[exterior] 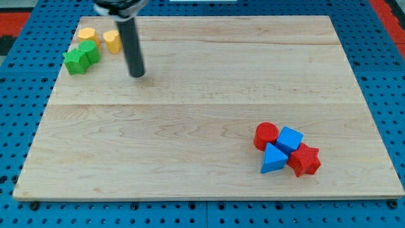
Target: Slide the green blocks into the yellow blocks
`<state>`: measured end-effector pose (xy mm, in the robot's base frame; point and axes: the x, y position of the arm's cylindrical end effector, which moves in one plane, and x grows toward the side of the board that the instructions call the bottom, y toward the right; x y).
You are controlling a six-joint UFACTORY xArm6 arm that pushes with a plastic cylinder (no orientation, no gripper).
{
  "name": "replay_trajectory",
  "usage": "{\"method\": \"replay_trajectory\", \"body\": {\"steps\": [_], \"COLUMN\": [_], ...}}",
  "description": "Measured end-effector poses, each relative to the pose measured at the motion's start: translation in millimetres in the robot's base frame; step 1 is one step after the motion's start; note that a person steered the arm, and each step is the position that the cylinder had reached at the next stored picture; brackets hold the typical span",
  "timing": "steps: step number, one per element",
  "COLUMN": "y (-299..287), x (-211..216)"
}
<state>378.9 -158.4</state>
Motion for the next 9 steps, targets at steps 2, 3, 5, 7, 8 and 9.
{"method": "replay_trajectory", "body": {"steps": [2, 3, 5, 7, 8, 9], "y": [-146.5, -146.5, -146.4, -138.1, -98.4, -88.5], "x": [21.5, 21.5, 21.8, -14.9, -33.9, -27.8]}}
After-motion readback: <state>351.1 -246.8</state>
